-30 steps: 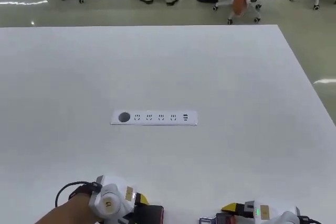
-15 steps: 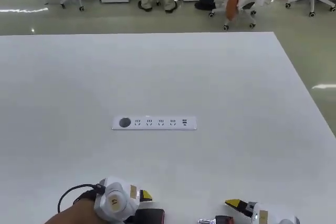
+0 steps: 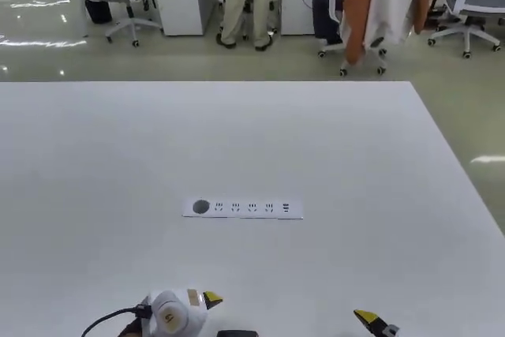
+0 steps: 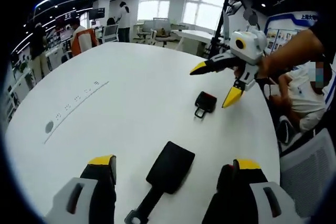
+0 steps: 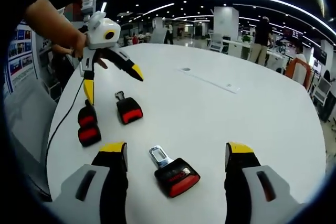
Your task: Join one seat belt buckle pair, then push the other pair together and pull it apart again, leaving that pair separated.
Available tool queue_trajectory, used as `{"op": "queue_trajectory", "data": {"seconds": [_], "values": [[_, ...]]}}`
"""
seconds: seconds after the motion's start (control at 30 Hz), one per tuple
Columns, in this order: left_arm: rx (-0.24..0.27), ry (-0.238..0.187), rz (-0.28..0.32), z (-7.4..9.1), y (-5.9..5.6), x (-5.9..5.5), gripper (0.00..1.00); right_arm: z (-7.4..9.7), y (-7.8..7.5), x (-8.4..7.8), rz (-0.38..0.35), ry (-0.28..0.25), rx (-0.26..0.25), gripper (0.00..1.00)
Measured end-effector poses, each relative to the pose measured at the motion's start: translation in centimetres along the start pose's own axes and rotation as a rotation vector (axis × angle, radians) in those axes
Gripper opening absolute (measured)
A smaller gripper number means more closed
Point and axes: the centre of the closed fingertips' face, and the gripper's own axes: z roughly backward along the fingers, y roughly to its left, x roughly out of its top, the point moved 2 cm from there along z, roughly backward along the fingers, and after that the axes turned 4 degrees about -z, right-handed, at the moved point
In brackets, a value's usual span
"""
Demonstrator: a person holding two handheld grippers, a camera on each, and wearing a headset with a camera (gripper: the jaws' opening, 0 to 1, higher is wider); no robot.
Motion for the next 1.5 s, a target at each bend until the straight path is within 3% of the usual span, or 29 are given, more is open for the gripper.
{"op": "queue_trajectory", "data": {"seconds": [0.03, 0.13, 0.2, 0.37, 0.5, 0.53, 0.57, 0.63, 0.77, 0.87, 1.03, 1.07, 1.1, 1.13, 1.2, 1.27, 1.43, 1.5], "values": [[0.028, -0.035, 0.011, 0.7, 0.1, 0.2, 0.94, 0.3, 0.4, 0.6, -0.028, -0.026, -0.011, 0.77], [0.097, -0.037, 0.056, 2.2, 0.9, -0.8, 1.0, 1.0, 0.7, 1.4, -0.037, -0.059, -0.064, 0.82], [0.128, -0.078, 0.085, 3.4, 1.3, -1.1, 1.0, 1.6, 0.7, 1.7, -0.075, -0.095, -0.11, 0.87], [0.218, -0.137, 0.148, 6.4, 1.5, -2.0, 1.0, 3.2, 0.9, 1.4, -0.132, -0.133, -0.197, 0.98], [0.236, -0.152, 0.166, 8.7, 0.5, -2.4, 1.0, 4.0, 2.1, 1.4, -0.149, -0.146, -0.209, 0.99], [0.248, -0.197, 0.18, 9.5, -0.1, -1.8, 1.0, 4.4, 2.4, 1.5, -0.152, -0.156, -0.219, 0.99], [0.255, -0.206, 0.179, 10.1, -0.4, -2.0, 1.0, 4.9, 2.6, 1.7, -0.16, -0.159, -0.221, 0.99], [0.274, -0.2, 0.198, 11.1, -0.8, -3.1, 1.0, 5.6, 3.2, 1.5, -0.172, -0.16, -0.23, 0.99], [0.29, -0.204, 0.185, 12.8, -3.0, -3.8, 1.0, 7.4, 5.3, 1.4, -0.173, -0.165, -0.241, 0.99], [0.3, -0.229, 0.188, 13.9, -4.2, -4.2, 1.0, 8.4, 6.0, 1.1, -0.183, -0.175, -0.244, 0.99], [0.326, -0.244, 0.201, 15.6, -5.3, -5.5, 1.0, 9.7, 7.3, 0.0, -0.173, -0.181, -0.251, 0.99], [0.328, -0.243, 0.202, 15.6, -6.9, -5.0, 1.0, 10.0, 7.6, 0.0, -0.163, -0.18, -0.252, 0.99], [0.331, -0.244, 0.203, 15.9, -7.3, -5.1, 1.0, 10.4, 8.2, 0.0, -0.158, -0.182, -0.251, 0.99], [0.335, -0.248, 0.202, 16.6, -6.7, -5.4, 1.0, 10.7, 8.5, 0.0, -0.158, -0.183, -0.25, 0.99], [0.345, -0.287, 0.243, 17.6, -7.6, -5.2, 1.0, 11.3, 8.7, -0.3, -0.167, -0.195, -0.258, 0.99], [0.358, -0.288, 0.252, 18.3, -7.4, -6.0, 1.0, 11.8, 9.0, -0.7, -0.157, -0.19, -0.258, 0.99], [0.383, -0.297, 0.269, 19.5, -8.1, -7.4, 1.0, 12.7, 9.9, -0.7, -0.16, -0.202, -0.257, 0.99], [0.395, -0.302, 0.282, 20.1, -7.8, -8.2, 1.0, 13.0, 10.3, -0.5, -0.156, -0.205, -0.26, 0.99]]}}
